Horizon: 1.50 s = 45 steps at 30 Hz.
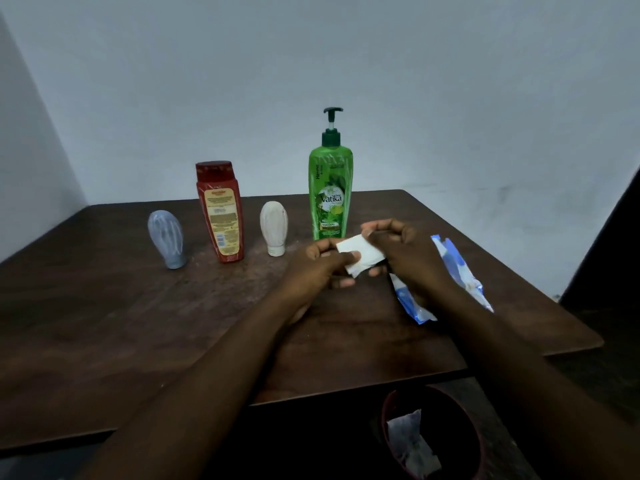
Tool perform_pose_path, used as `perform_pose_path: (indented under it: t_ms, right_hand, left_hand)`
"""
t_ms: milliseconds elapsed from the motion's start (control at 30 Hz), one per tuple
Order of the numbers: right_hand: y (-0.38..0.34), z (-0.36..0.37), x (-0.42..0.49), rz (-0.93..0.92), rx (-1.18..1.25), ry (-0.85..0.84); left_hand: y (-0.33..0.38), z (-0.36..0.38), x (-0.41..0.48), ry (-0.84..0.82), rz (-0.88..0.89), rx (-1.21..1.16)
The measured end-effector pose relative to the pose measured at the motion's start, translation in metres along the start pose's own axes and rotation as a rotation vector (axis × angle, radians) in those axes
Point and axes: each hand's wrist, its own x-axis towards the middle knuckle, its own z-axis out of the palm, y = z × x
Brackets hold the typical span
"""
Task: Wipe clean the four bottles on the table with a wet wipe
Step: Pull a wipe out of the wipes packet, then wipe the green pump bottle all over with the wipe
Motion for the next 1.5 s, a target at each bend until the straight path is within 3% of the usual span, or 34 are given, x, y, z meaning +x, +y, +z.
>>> perform_pose_path:
  t_ms: [200, 367, 500, 667, 767, 1067, 1300, 1400, 1500]
  right_hand:
    - [0.020, 0.044, 0.012, 0.107, 0.228, -0.049]
    - [0.033, 0.050, 0.015, 0.073, 0.161, 0.031]
    - [0.037, 0.048, 0.019, 0.049, 0.132, 0.040]
    - [0.040, 0.046, 0.023, 0.117, 0.246, 0.032]
    - [0.041, 0.043, 0.023, 0.123, 0.250, 0.049]
    - [0.034, 0.040, 0.015, -0.050, 0.281, 0.083]
    - [-0.001, 0.041, -0.009, -0.084, 0.655, 0.052]
    - [-0.019, 0.041, -0.016, -0.175, 0.462, 0.081]
    - [-0.038, 0.042, -0.021, -0.379, 0.155, 0.143]
  left_hand:
    - [0.017, -0.039, 0.005, 0.263, 0.062, 0.215]
    - [0.067, -0.048, 0.028, 0.370, 0.364, 0.479]
    - [0.106, -0.041, 0.072, 0.354, 0.474, 0.507]
    - [0.121, -0.025, 0.114, 0.140, 0.316, 0.517]
    - [0.120, -0.022, 0.123, 0.137, 0.332, 0.477]
    - [0.124, -0.048, 0.080, 0.089, 0.375, 0.426]
    - [0.135, -0.075, 0.020, 0.070, 0.354, 0.424]
    - [0.132, -0.086, 0.001, 0.066, 0.318, 0.420]
    - [0.123, -0.095, -0.009, 0.101, 0.296, 0.377]
